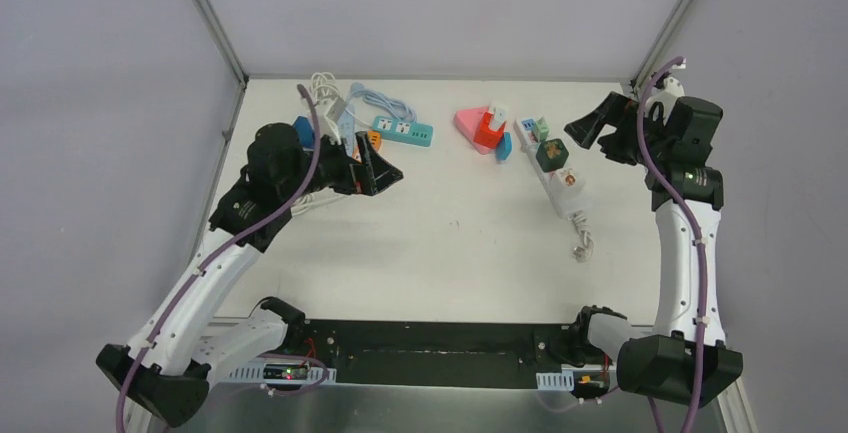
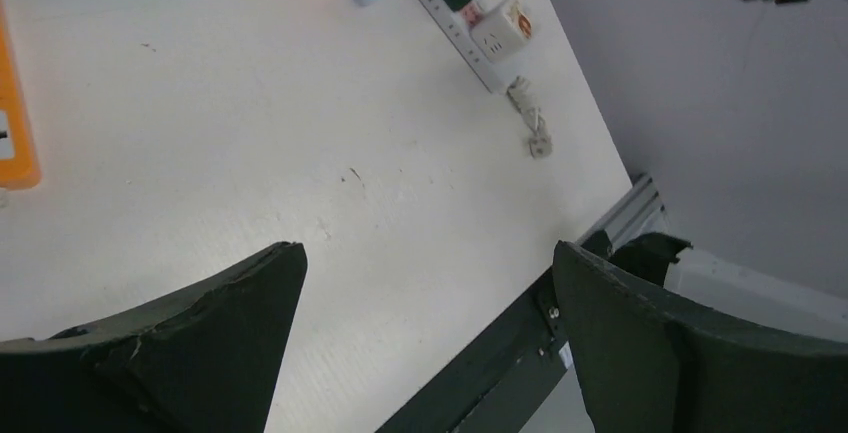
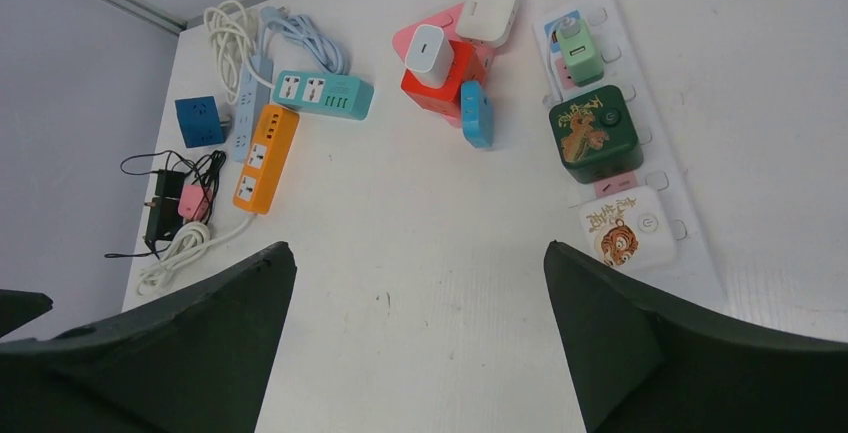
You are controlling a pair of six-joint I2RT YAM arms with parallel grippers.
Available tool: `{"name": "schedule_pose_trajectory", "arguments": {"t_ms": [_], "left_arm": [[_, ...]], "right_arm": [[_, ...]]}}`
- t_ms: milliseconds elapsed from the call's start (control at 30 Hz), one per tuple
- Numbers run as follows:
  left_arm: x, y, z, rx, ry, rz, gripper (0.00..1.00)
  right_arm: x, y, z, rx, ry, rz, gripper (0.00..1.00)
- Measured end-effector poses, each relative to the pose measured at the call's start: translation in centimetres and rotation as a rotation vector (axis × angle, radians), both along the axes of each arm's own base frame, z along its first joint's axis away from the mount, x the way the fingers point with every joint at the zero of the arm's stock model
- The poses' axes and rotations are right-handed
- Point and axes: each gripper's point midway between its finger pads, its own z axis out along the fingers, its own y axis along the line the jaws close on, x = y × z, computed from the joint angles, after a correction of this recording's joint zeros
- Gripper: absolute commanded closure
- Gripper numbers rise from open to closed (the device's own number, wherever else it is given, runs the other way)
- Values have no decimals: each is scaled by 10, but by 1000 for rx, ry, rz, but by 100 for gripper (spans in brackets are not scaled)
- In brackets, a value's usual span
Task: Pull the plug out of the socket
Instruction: Move the socket to the center of the board.
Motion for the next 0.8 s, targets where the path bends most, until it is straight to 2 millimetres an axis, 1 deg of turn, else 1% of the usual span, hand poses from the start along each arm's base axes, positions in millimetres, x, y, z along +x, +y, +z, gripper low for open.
{"name": "schedule_pose_trajectory", "arguments": {"t_ms": [67,100,167,200,267,400,533,600,667,800], "left_arm": [[-6,-19,9,60,-19,-61,1],[-7,-24,15,91,-38,-74,1],[-3,-25,25,142,-80,-62,1],[0,-22,29,167,-102,-44,1],[3,-13,29,217,-124,-10,1],[5,-2,18,297,-132,16,1],[6,3,12,355,-158,13,1],[5,4,9,366,-167,9,1],[3,5,0,371,-166,2,1],[0,2,-23,369,-128,-21,1]], "right_arm": [[2,-1,3,8,-1,-2,0],[3,-1,5,9,-5,-1,0],[5,-2,9,8,-14,1,0],[6,-2,12,6,-19,5,0],[8,-2,18,-11,-39,23,0],[9,3,29,-74,-85,118,0],[1,13,32,-182,-134,277,0],[-7,19,27,-223,-150,370,0],[-16,25,21,-239,-152,445,0],[-22,30,11,-245,-151,503,0]]}}
